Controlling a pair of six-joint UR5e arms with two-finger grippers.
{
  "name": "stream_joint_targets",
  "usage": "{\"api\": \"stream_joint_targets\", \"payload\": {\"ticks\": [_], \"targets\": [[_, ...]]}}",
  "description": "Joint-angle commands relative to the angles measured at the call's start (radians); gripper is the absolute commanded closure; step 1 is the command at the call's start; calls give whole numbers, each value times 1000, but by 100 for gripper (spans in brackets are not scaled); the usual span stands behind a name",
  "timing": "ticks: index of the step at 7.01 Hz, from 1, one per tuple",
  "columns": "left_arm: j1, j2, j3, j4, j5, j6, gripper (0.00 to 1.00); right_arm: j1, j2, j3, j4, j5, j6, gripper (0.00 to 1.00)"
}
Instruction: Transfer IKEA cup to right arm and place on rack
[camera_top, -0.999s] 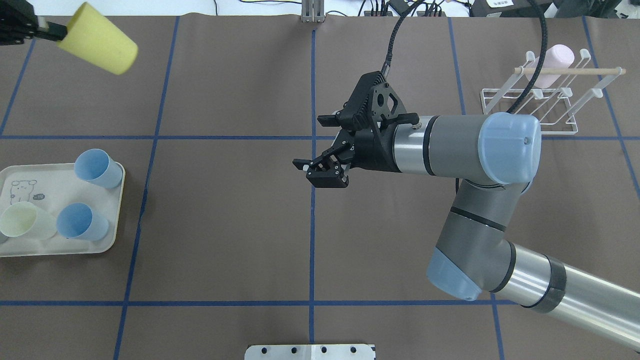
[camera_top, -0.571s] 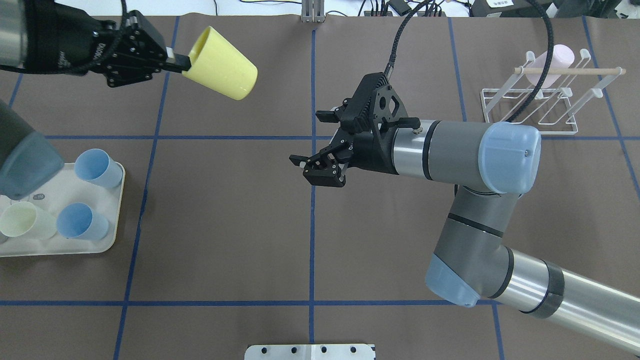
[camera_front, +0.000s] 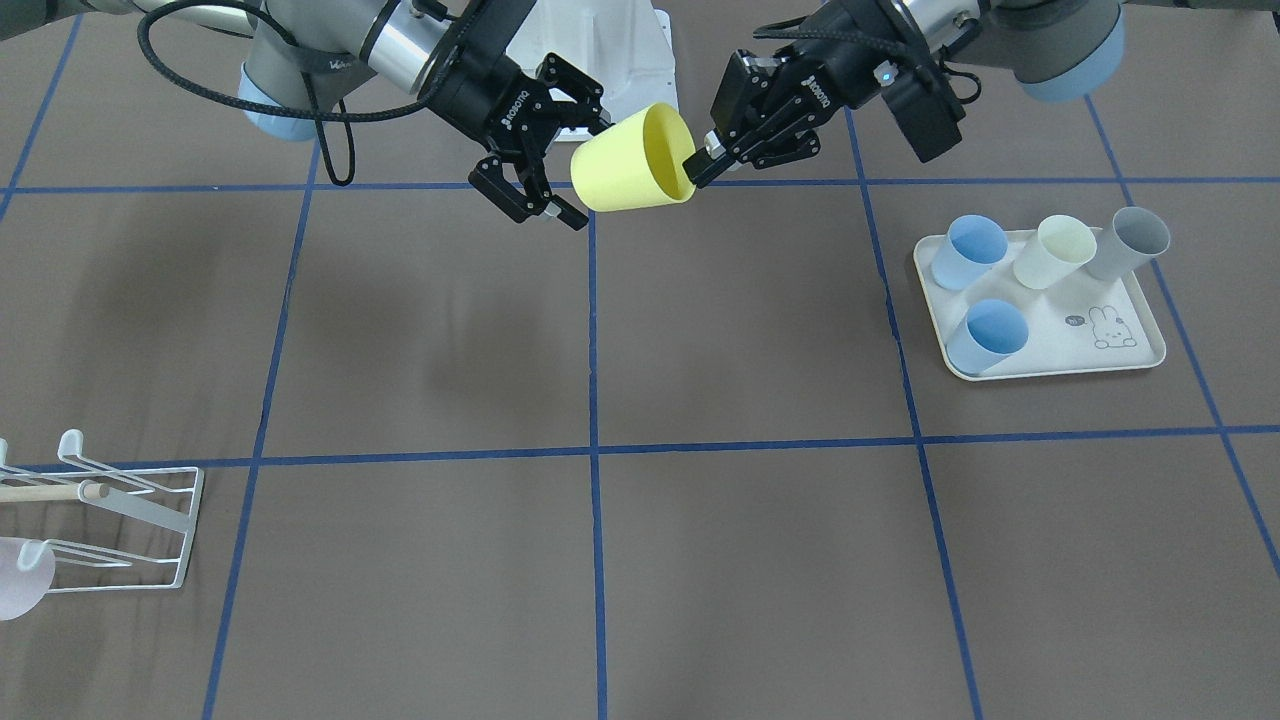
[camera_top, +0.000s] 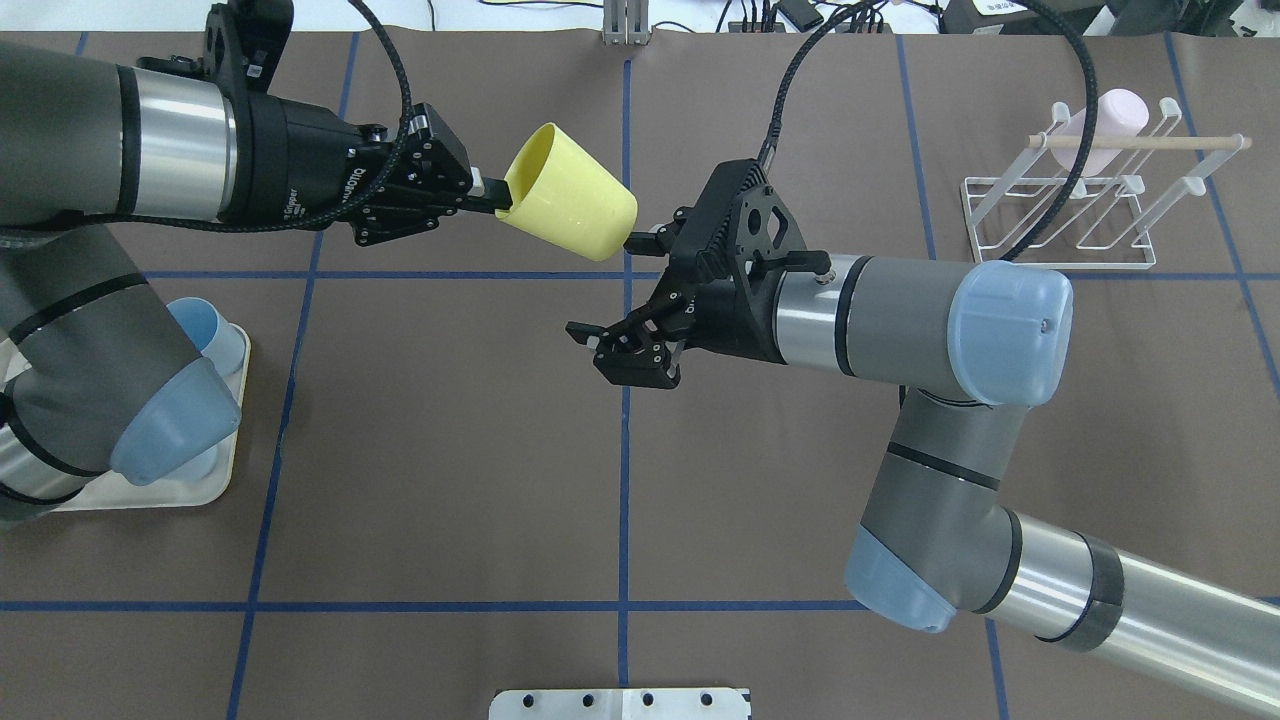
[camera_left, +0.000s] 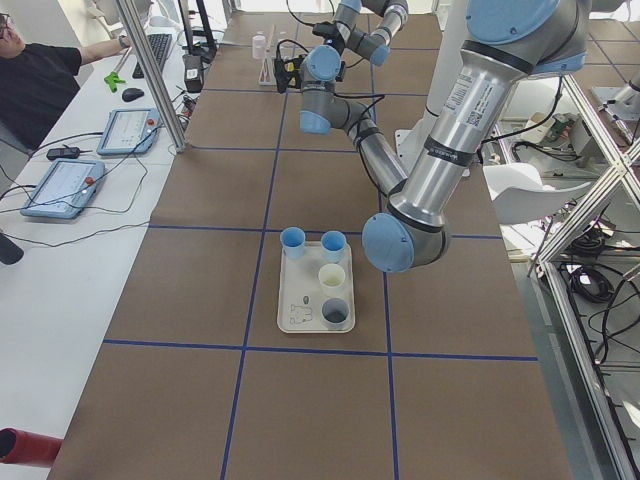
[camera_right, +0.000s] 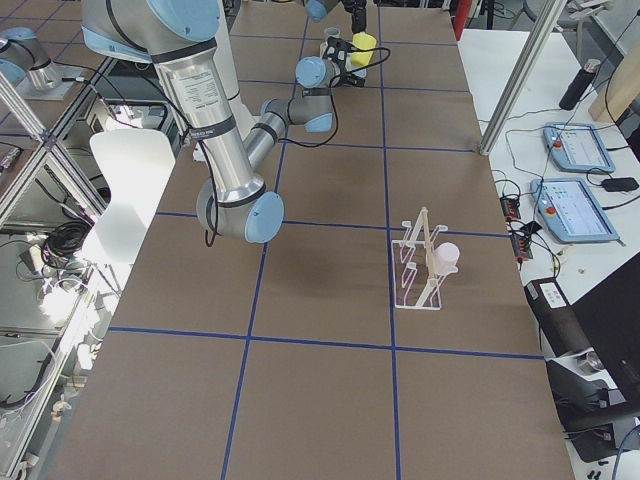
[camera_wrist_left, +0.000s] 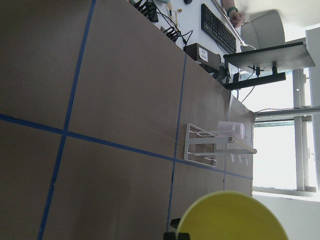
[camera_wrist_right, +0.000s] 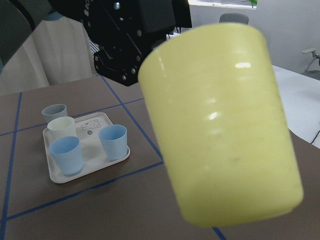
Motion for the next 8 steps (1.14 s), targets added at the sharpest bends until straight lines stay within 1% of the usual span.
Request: {"api": "stream_joint_targets", "payload": {"ticks": [1, 8], "targets": [[13, 13, -10, 0, -9, 12, 100, -1, 1, 4, 0, 0, -2, 2], [48, 41, -2, 6, -18, 51, 100, -1, 3, 5, 0, 0, -15, 2]]}}
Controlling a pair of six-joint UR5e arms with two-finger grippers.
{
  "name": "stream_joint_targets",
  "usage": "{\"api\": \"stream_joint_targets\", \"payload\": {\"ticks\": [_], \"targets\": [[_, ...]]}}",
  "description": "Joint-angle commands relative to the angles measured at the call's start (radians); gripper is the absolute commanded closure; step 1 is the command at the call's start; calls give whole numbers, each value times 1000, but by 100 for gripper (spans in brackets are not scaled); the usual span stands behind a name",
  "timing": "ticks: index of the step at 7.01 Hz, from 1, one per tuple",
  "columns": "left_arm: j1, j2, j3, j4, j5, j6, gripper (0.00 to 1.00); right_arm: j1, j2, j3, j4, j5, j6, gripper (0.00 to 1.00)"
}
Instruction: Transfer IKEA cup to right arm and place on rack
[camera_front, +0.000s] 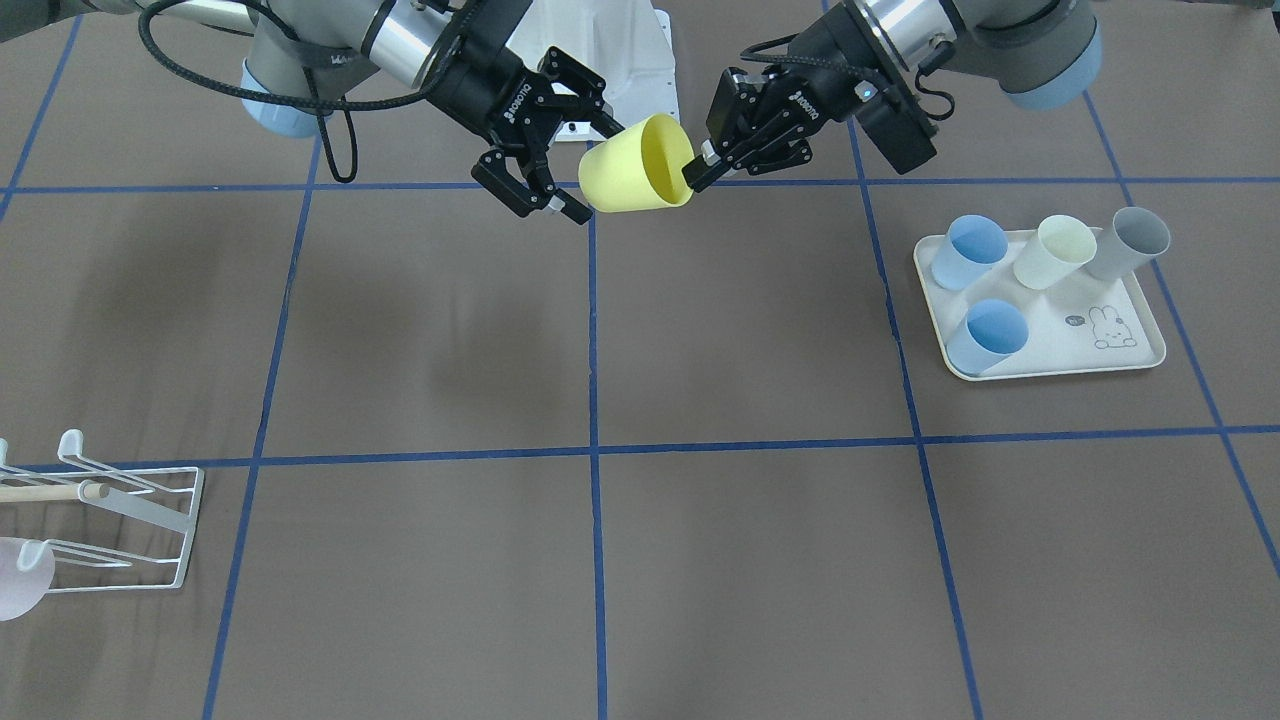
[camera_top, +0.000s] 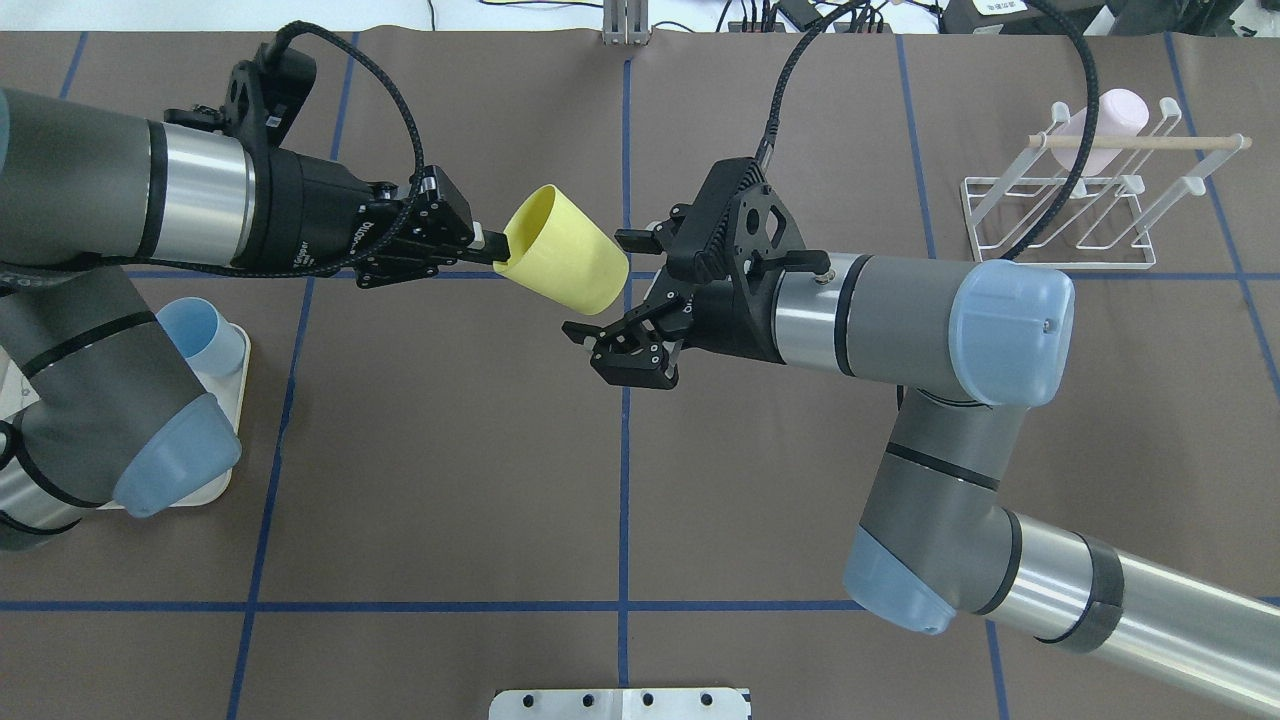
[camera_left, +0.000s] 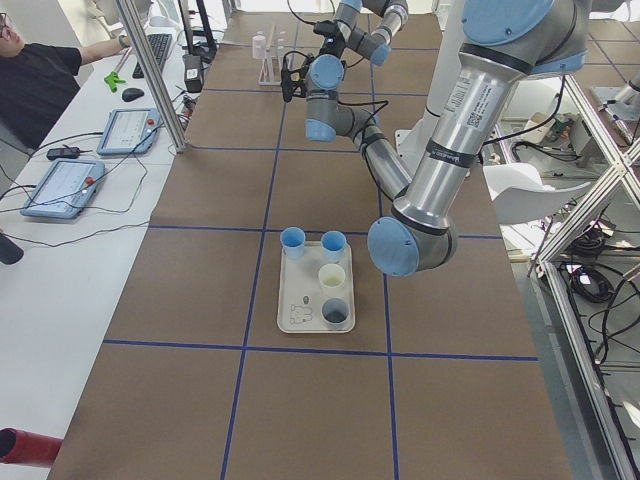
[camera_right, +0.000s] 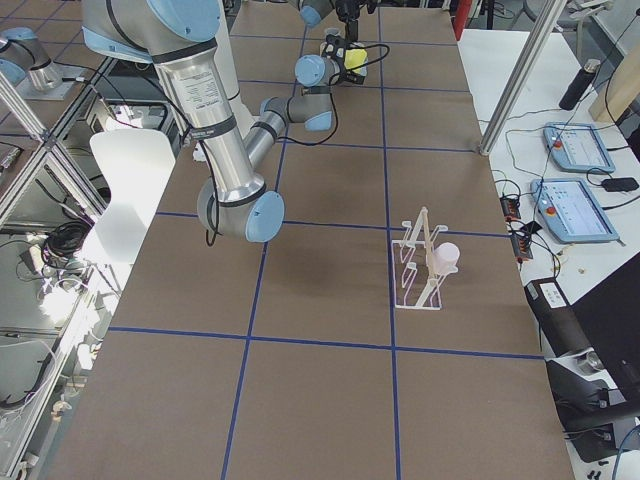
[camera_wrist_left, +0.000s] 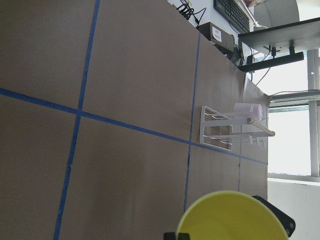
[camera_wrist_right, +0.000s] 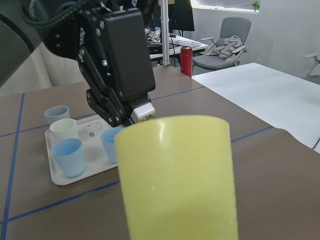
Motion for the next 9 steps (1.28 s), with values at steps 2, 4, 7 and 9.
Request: {"api": "stream_joint_targets", "payload": {"ticks": [2, 4, 7, 9], "targets": [[20, -3, 0, 0, 0, 1, 100, 0, -3, 0, 0, 0, -1, 2], [20, -9, 0, 0, 0, 1, 100, -2, -6, 0, 0, 0, -20, 9], [20, -9, 0, -1, 0, 1, 100, -3, -8, 0, -2, 6, -31, 36], [20, -10, -1, -1, 0, 1, 100, -3, -9, 0, -2, 11, -31, 42]]}}
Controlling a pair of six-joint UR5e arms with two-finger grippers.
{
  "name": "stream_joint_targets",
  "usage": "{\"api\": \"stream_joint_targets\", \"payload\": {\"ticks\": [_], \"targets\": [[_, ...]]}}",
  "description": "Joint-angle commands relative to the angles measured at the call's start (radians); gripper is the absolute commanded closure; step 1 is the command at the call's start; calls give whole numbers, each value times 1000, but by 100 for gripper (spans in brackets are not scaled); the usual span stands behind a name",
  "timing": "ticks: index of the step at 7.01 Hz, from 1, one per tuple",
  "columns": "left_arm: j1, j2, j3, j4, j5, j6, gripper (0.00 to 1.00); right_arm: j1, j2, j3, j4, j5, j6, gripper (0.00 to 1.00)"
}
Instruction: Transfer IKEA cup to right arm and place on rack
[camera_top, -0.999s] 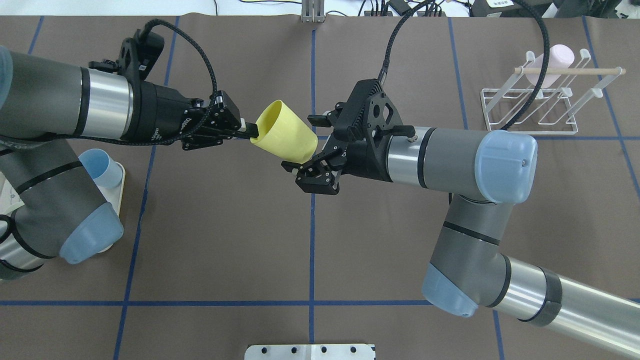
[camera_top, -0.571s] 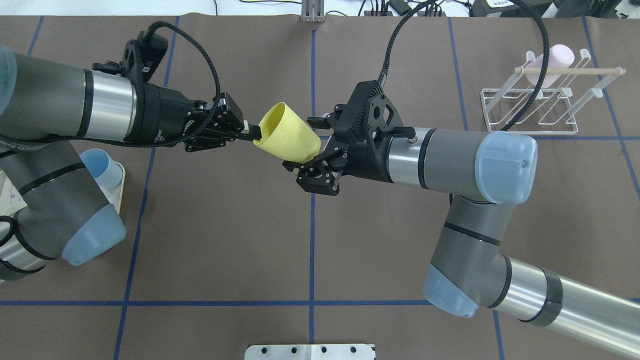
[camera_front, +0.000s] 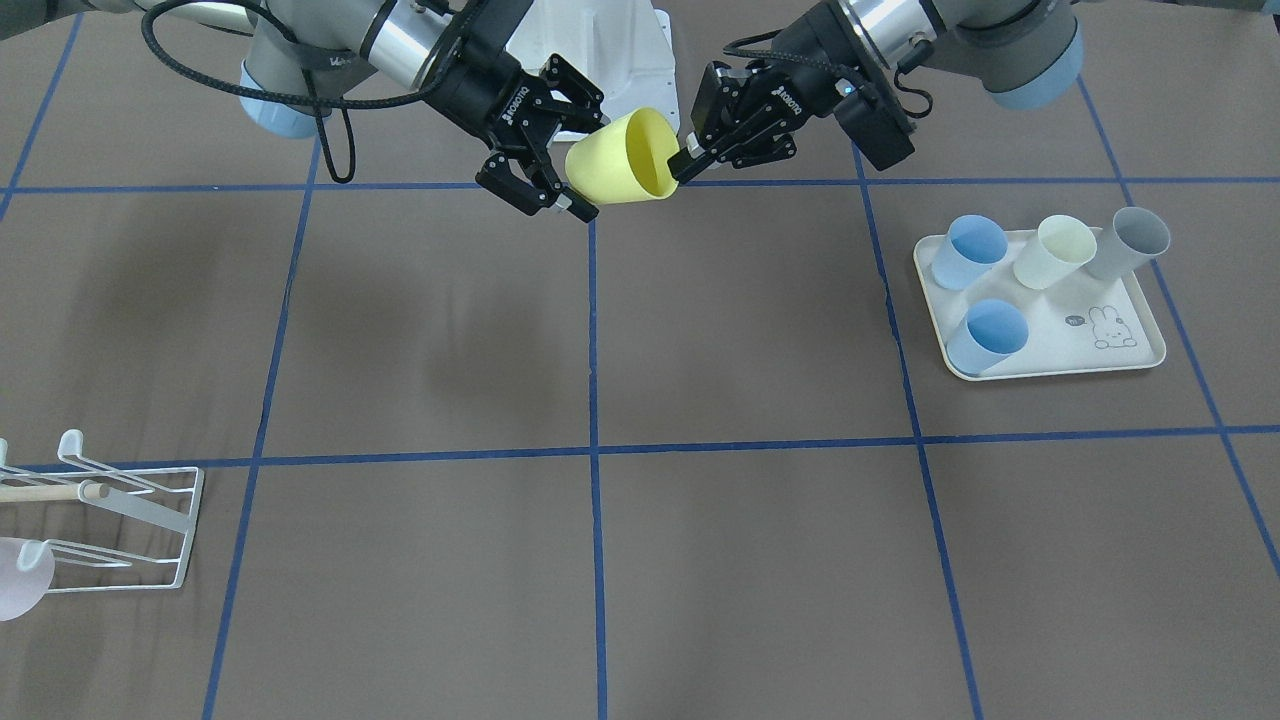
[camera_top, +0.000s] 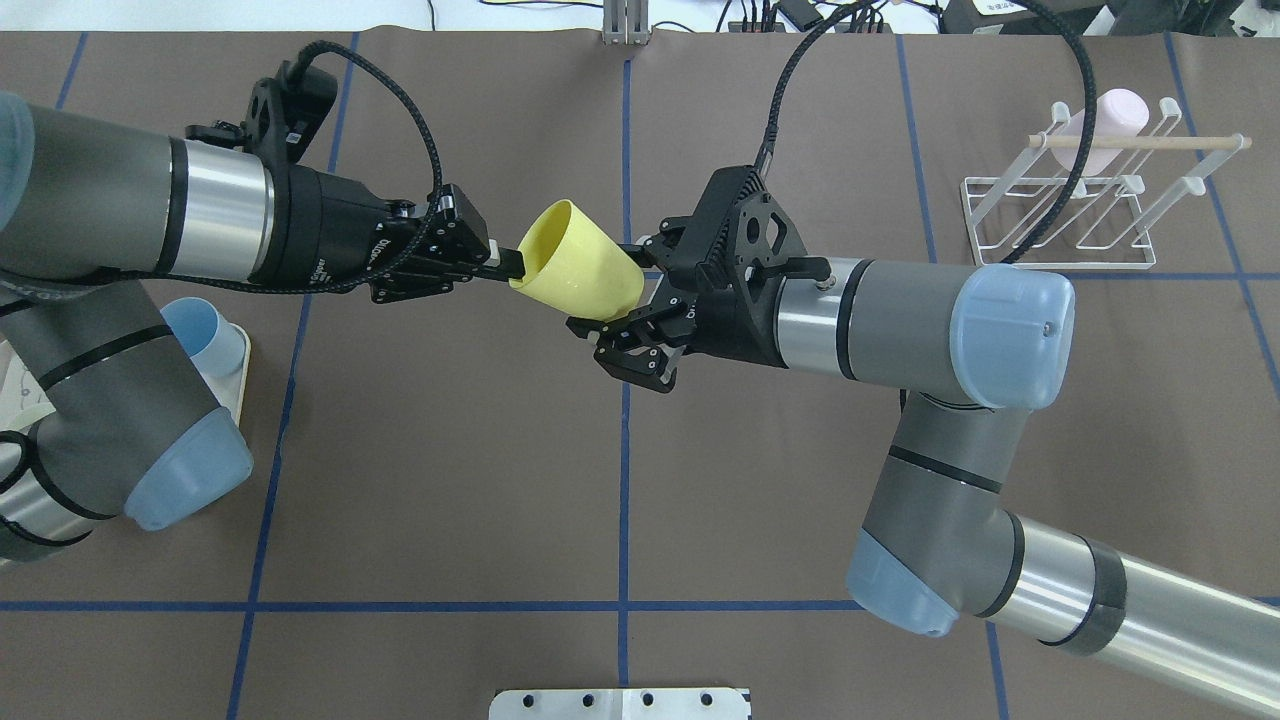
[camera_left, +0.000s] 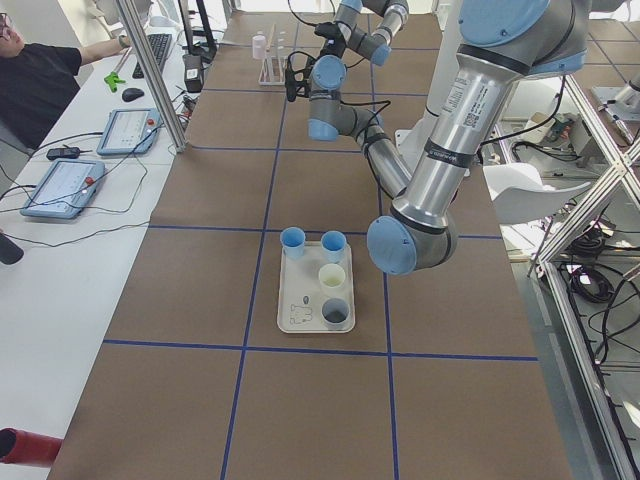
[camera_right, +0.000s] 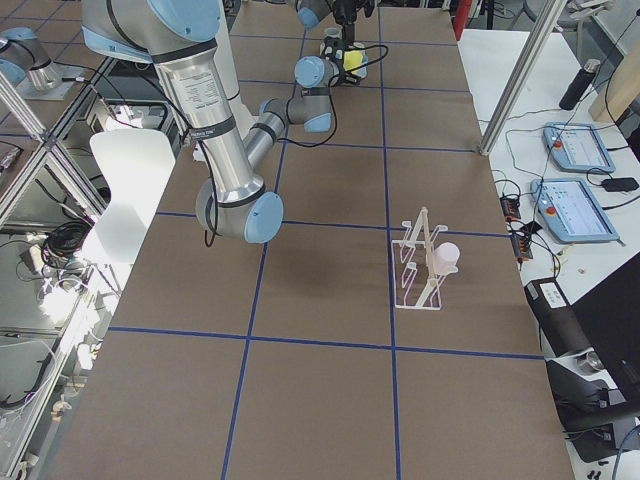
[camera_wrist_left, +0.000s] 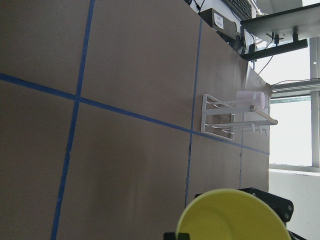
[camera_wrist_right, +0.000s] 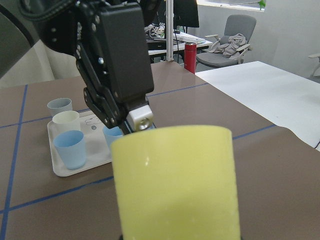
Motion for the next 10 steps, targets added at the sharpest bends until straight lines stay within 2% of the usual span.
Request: {"api": "stream_joint_targets", "payload": {"ticks": [1, 2, 5, 6, 8, 9, 10], "targets": [[-2, 0, -6, -2, -1, 1, 84, 0, 0, 0, 0, 3, 0, 42], [-2, -1, -10, -5, 6, -1, 1, 0, 0, 0, -2, 1, 0, 42], [-34, 10, -18, 20, 5, 59, 0, 25, -5, -3, -15, 3, -3, 47], [-63, 10, -20, 100, 5, 134, 0, 51, -5, 0, -73, 4, -6, 52], [-129, 10, -36, 327, 5, 386, 0, 112, 1, 17, -257, 7, -58, 62], [-173, 14, -39, 415, 6, 518, 0, 149, 4, 50, -405, 7, -141, 67], [-213, 61, -40, 444, 8, 667, 0, 196, 19, 73, -575, 7, -243, 71]]}}
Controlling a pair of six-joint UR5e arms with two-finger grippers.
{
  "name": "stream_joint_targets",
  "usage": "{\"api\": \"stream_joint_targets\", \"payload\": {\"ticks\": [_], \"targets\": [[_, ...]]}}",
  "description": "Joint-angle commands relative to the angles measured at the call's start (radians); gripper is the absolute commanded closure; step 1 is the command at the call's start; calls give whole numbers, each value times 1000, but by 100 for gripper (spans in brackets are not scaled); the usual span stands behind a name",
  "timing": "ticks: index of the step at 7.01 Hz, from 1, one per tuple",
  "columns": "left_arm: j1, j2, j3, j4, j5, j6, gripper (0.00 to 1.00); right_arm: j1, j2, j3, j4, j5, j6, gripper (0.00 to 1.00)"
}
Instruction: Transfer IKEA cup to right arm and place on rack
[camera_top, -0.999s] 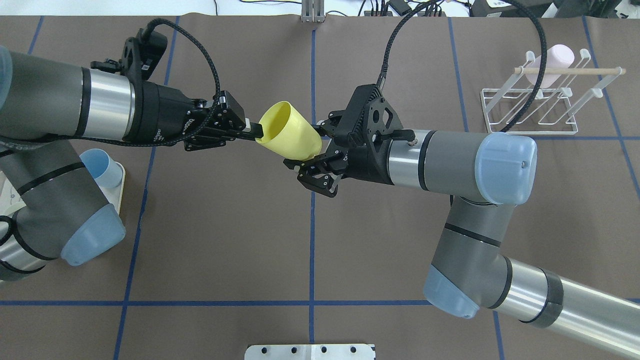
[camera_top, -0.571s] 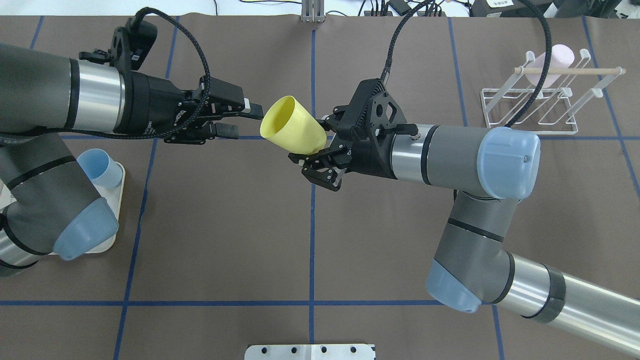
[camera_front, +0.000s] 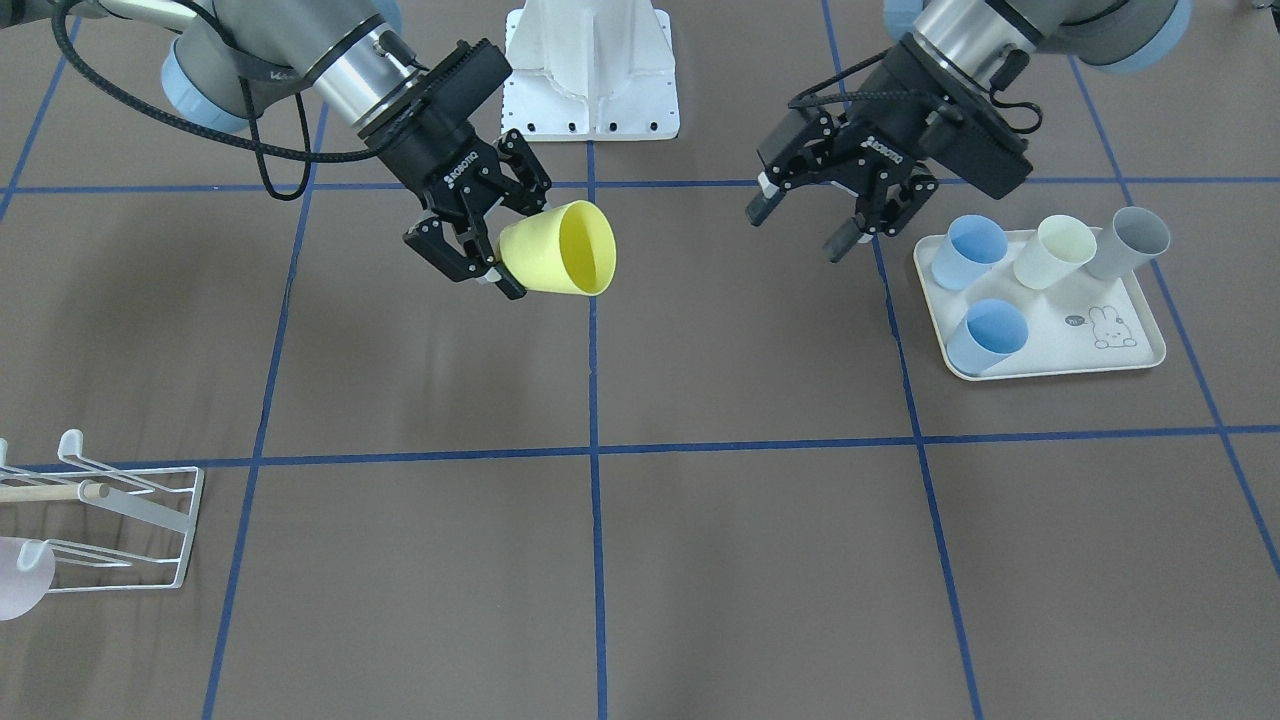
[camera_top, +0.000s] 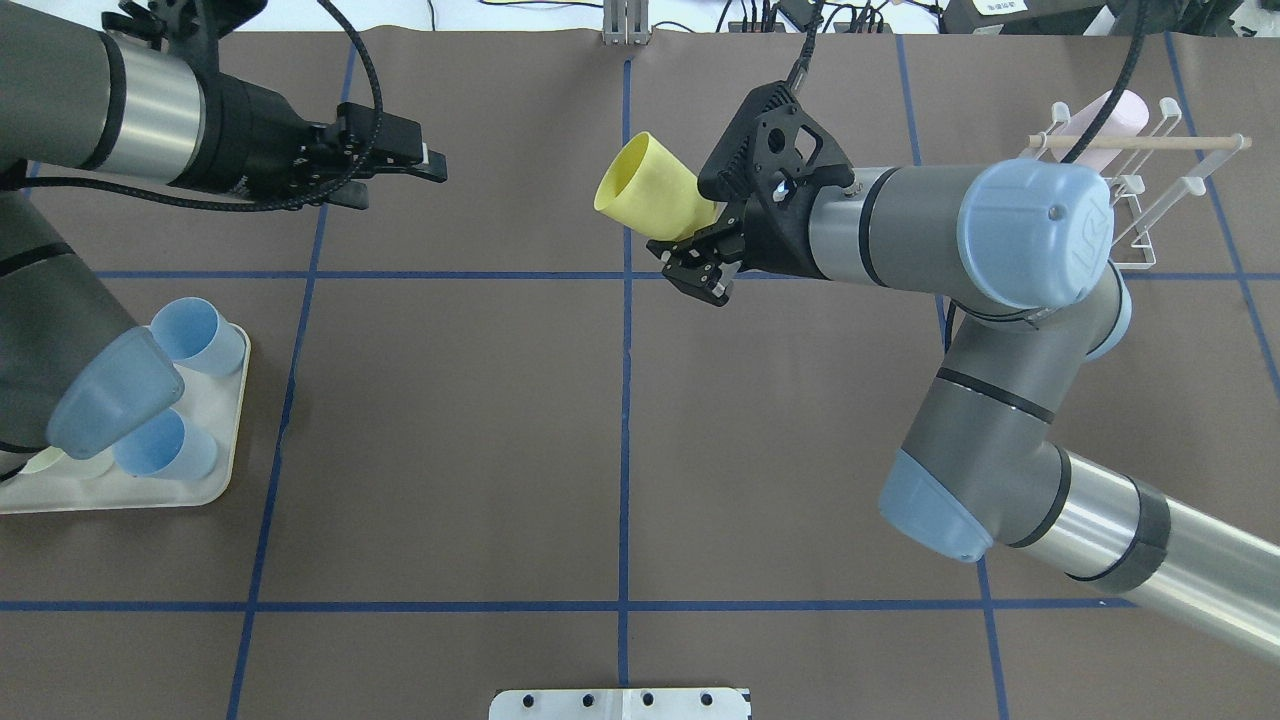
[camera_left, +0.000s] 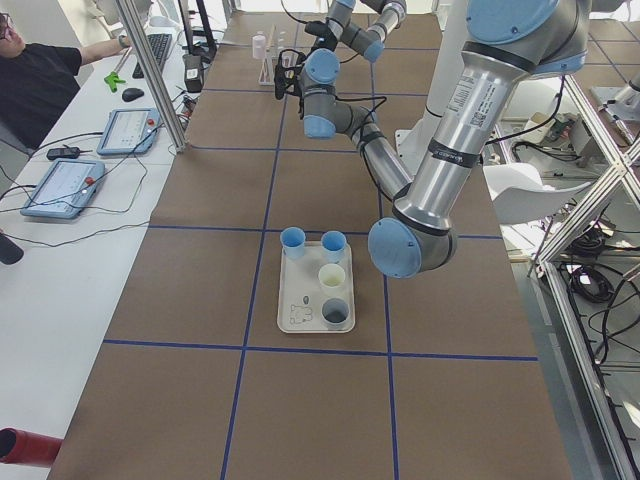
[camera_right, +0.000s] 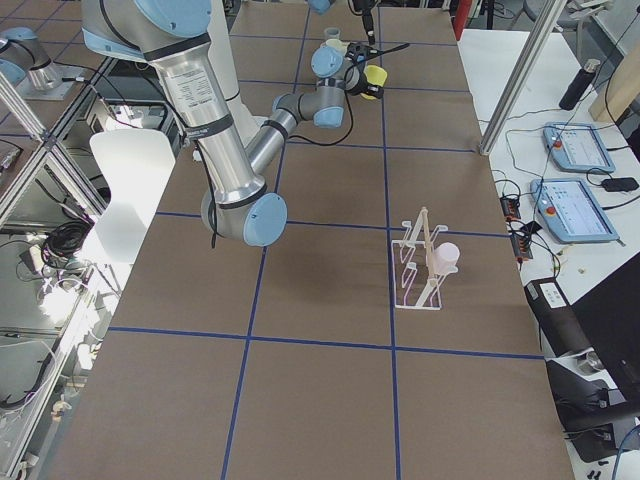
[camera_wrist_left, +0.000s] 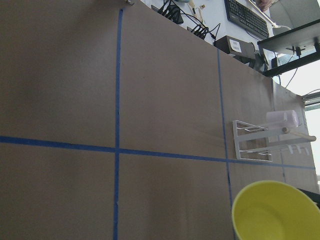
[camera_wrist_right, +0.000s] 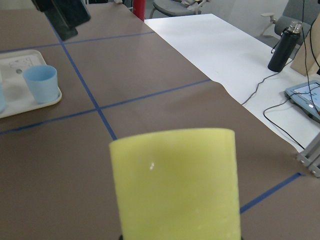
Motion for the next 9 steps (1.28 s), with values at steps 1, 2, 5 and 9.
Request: {"api": "stream_joint_targets", "payload": {"ticks": [1, 2, 5, 9], "targets": [[-115, 105, -4, 69, -1, 344, 0, 116, 28, 51, -362, -1, -244, 75], [-185, 159, -2, 71, -4, 477, 0, 187, 54, 74, -532, -7, -406, 82], [-371, 270, 3, 68, -200, 720, 0, 348, 82, 59, -824, -99, -967, 85], [-372, 276, -2, 60, -202, 711, 0, 374, 12, -68, -876, -438, -1366, 83]]}}
